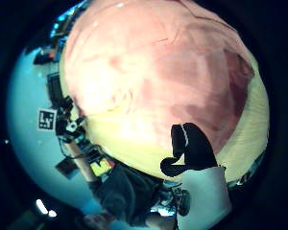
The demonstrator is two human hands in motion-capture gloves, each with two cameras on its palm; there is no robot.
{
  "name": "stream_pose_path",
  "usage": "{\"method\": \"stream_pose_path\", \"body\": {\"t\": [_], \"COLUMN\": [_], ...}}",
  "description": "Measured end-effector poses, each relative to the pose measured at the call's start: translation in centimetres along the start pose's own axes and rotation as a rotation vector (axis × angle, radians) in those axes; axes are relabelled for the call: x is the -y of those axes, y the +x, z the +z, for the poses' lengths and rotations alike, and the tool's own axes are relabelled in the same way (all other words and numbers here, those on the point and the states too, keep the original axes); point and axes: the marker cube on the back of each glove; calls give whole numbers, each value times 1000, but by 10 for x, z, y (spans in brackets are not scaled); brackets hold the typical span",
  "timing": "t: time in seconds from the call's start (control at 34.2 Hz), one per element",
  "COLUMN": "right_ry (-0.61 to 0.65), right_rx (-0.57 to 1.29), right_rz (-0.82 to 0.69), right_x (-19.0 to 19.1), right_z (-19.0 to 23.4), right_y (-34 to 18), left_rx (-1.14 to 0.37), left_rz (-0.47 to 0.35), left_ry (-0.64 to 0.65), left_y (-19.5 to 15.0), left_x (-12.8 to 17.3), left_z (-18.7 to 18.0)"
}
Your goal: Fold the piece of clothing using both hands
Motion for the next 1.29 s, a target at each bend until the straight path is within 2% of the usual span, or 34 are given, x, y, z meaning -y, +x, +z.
{"method": "stream_pose_path", "body": {"t": [0.12,0.2,0.29,0.47,0.73,0.82,0.91,1.08,1.17,1.23,1.29], "right_ry": [4,-31,-69,-115,-106,-97,-65,41,117,194,267], "right_rx": [6,16,13,25,11,24,26,12,8,-10,-43], "right_rz": [-2,-29,10,12,-9,-25,0,0,-17,-16,-5], "right_x": [3,4,3,4,4,4,5,7,6,7,9], "right_z": [2,6,10,16,23,25,25,25,26,28,28], "right_y": [-1,-2,0,2,0,-2,-2,-4,-8,-9,-10], "left_rx": [0,0,-5,-35,-44,-27,27,116,179,201,199], "left_rz": [-8,-10,-9,67,31,27,-6,-26,-37,-34,-25], "left_ry": [-8,-32,-23,-68,14,95,244,400,529,554,517], "left_y": [-1,-1,-1,4,5,5,3,3,-1,-1,2], "left_x": [1,0,4,2,5,8,13,12,18,17,11], "left_z": [1,2,3,6,8,7,3,0,-6,-6,-2]}}
